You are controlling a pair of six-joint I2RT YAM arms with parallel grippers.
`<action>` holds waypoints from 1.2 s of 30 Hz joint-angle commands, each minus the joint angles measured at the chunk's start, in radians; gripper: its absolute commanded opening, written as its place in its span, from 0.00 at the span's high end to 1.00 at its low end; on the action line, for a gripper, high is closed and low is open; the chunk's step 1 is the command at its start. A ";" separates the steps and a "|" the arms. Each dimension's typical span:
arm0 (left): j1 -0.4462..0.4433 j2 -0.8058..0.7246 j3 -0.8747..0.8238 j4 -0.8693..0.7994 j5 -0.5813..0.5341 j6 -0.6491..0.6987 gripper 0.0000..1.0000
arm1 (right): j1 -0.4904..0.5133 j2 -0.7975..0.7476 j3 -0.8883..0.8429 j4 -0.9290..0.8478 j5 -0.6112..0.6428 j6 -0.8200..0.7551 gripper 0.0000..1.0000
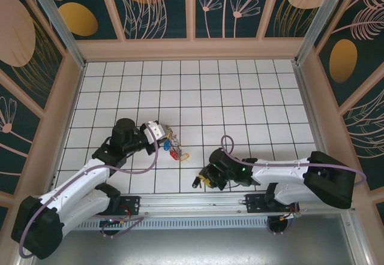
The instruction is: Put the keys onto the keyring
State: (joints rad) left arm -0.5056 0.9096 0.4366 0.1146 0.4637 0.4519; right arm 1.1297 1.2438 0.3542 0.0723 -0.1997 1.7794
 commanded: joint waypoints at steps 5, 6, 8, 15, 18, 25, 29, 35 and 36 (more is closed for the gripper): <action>0.004 -0.012 0.031 0.020 0.013 -0.007 1.00 | -0.025 0.019 0.020 -0.013 -0.010 -0.030 0.80; 0.005 -0.012 0.031 0.020 0.013 -0.007 1.00 | -0.026 0.022 0.022 -0.015 -0.012 -0.032 0.81; 0.004 -0.011 0.032 0.019 0.013 -0.005 1.00 | -0.031 0.025 0.022 -0.012 -0.015 -0.035 0.82; 0.004 -0.009 0.033 0.017 0.019 -0.003 1.00 | -0.034 0.028 0.020 0.001 -0.009 -0.034 0.85; 0.004 -0.008 0.032 0.017 0.021 -0.003 1.00 | -0.039 0.038 0.013 0.022 -0.014 -0.034 0.87; 0.004 -0.009 0.034 0.013 0.024 -0.003 1.00 | -0.063 0.061 0.035 0.017 -0.027 -0.084 0.98; 0.004 -0.011 0.037 0.011 0.026 -0.003 1.00 | -0.075 0.066 0.071 -0.029 -0.027 -0.129 1.00; 0.004 -0.008 0.035 0.011 0.029 0.001 1.00 | -0.100 0.084 0.211 -0.204 0.019 -0.282 1.00; 0.004 -0.006 0.036 0.011 0.029 0.002 1.00 | -0.106 0.092 0.230 -0.223 0.022 -0.309 1.00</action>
State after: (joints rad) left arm -0.5056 0.9100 0.4377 0.1040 0.4641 0.4522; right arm 1.0397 1.3182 0.5205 -0.0402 -0.2104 1.5764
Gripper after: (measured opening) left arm 0.066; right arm 0.051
